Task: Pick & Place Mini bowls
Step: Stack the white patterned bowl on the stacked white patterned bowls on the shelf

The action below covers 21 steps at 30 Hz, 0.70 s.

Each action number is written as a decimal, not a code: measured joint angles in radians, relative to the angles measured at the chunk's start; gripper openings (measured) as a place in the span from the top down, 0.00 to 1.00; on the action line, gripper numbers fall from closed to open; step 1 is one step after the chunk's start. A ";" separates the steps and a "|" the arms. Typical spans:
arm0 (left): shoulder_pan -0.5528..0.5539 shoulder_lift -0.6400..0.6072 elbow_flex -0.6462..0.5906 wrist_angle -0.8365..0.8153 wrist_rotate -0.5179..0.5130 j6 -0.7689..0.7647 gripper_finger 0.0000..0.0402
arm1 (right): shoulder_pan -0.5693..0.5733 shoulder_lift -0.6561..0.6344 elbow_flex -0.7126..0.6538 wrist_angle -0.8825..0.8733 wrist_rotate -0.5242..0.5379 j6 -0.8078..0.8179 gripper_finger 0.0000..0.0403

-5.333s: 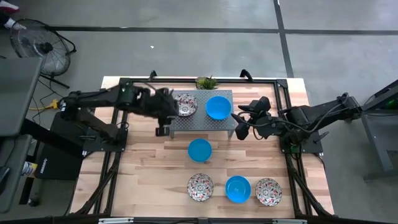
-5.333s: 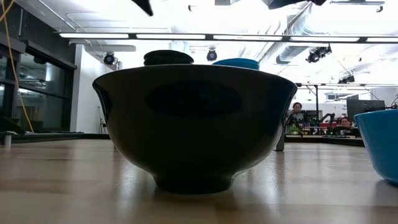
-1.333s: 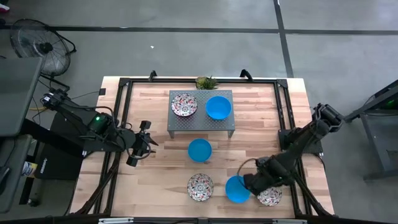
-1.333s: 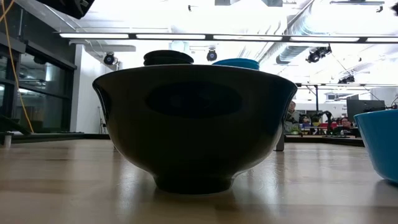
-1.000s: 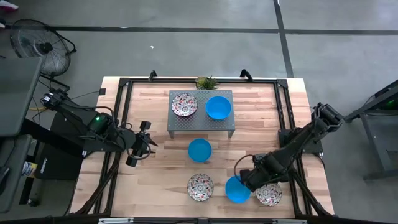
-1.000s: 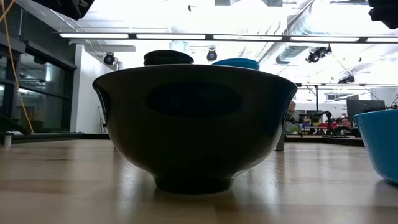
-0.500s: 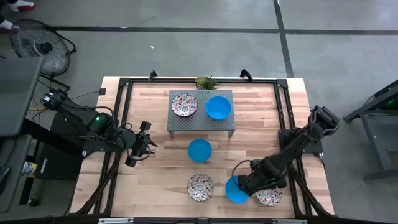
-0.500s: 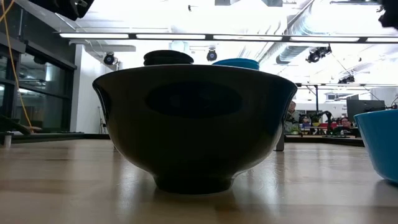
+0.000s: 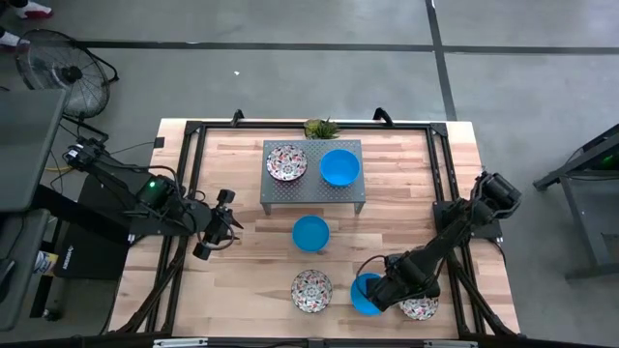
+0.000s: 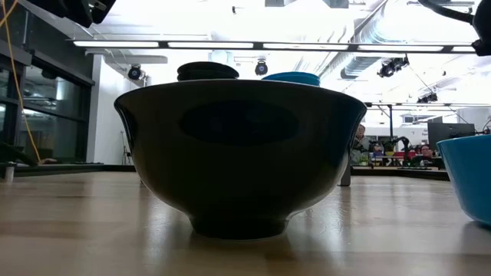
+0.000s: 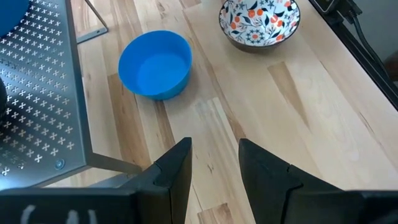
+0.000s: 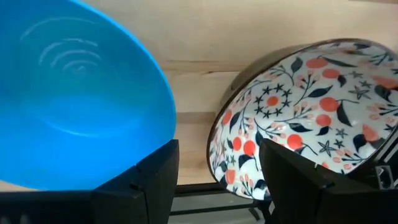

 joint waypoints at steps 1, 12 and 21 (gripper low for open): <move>0.000 0.000 0.000 0.000 0.000 0.000 0.68 | 0.006 0.000 0.000 0.001 0.000 -0.001 0.48; 0.000 0.000 0.000 0.001 0.000 0.000 0.68 | 0.102 0.000 0.000 0.005 0.037 -0.020 0.48; 0.000 0.000 0.000 0.002 -0.001 0.000 0.68 | 0.120 0.012 0.000 0.041 0.136 -0.088 0.48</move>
